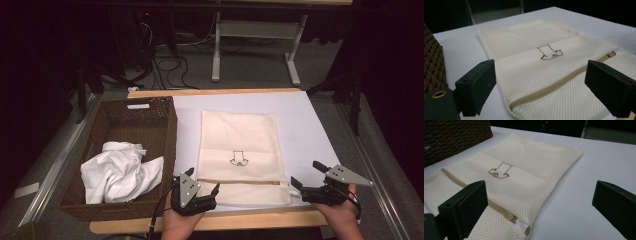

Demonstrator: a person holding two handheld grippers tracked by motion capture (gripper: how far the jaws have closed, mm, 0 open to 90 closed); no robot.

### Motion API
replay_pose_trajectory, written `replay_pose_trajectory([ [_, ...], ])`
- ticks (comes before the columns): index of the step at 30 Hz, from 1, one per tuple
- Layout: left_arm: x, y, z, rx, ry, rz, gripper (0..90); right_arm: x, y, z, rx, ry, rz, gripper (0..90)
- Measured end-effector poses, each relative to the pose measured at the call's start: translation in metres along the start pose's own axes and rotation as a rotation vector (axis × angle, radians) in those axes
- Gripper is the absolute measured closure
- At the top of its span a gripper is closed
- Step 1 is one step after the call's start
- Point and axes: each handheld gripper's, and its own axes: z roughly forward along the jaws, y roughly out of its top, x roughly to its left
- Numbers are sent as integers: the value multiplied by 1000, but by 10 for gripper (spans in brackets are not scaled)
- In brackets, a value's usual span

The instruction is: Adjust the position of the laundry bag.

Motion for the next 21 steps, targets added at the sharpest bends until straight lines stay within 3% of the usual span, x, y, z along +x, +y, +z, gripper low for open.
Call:
replay_pose_trajectory([
  [3, 3, 0, 1, 7, 2, -14, 114, 0, -1, 3, 15, -6, 0, 8],
  [9, 0, -1, 2, 15, 16, 21, 125, 1, -1, 3, 15, -2, -3, 7],
  [21, 1, -2, 0, 16, 24, 23, 137, 1, -1, 5, 18, -1, -3, 8],
])
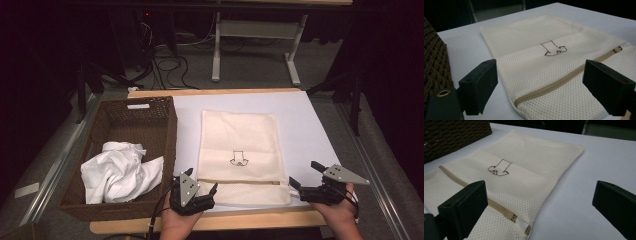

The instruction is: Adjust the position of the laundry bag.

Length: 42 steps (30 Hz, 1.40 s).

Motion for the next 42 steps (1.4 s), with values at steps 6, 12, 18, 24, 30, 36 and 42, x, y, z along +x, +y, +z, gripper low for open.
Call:
replay_pose_trajectory([
  [6, 0, -1, 0, 9, 3, 4, 143, 1, 0, 1, 5, 4, 4, 8],
  [12, 0, -1, 0, 12, 3, 9, 146, 1, 0, 2, 7, 7, 2, 9],
  [18, 0, -1, 0, 14, 5, 10, 147, 1, 0, 2, 7, 7, 1, 9],
  [24, 0, -2, 1, 22, 3, 12, 148, 1, -1, 3, 12, 7, 7, 12],
  [30, -2, -3, 4, 54, 9, 22, 152, 0, -1, 4, 16, 8, 3, 14],
  [36, 0, -8, 11, 137, -2, 5, 162, 1, -1, 5, 21, 12, 2, 17],
  [42, 1, -17, 21, 244, 5, 0, 176, 1, -1, 7, 22, 13, 2, 27],
])
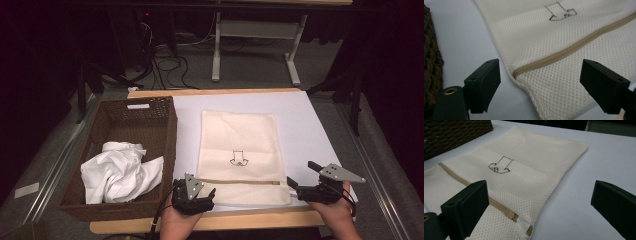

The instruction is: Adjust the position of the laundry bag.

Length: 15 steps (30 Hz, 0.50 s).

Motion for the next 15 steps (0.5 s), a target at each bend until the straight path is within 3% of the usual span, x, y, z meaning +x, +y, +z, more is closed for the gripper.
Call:
replay_pose_trajectory([
  [6, -1, -5, 8, 81, -8, -39, 197, 0, 0, 1, 5, 14, -1, 49],
  [9, 3, -8, 9, 103, -26, -83, 231, 0, 0, 1, 5, 18, -4, 67],
  [12, 4, -9, 10, 114, -44, -119, 284, 0, 0, 2, 8, 22, -3, 82],
  [15, 5, -10, 10, 106, -30, -143, 340, 0, -1, 3, 11, 26, -5, 94],
])
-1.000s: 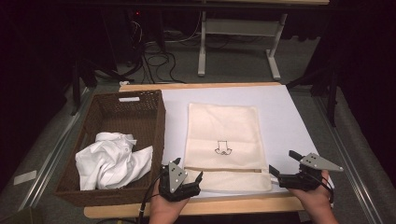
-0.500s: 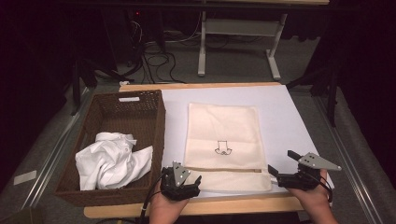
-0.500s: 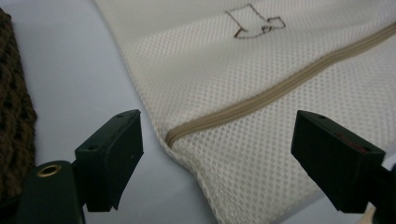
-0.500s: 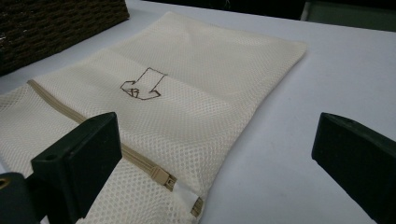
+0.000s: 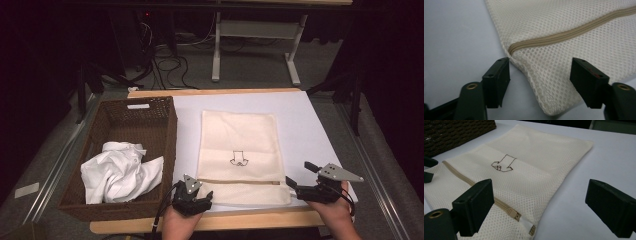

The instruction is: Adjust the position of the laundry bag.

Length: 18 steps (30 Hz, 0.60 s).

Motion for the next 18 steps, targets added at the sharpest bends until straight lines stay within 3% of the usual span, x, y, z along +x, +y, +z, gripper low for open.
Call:
replay_pose_trajectory([
  [2, 0, 0, -1, -6, 6, -11, 389, 0, 0, 1, 3, 0, -4, 111],
  [4, 0, -1, -1, -11, 24, 4, 486, 0, -1, 1, 5, 2, -4, 146],
  [9, 1, -1, -1, -12, 35, 15, 731, -6, 0, 18, 44, 3, 33, 333],
  [12, -1, 0, -1, -8, 33, 27, 792, -11, 2, 39, 108, -13, 47, 427],
  [18, -3, 0, -1, -9, 43, 43, 841, -19, 2, 69, 224, -39, 75, 479],
])
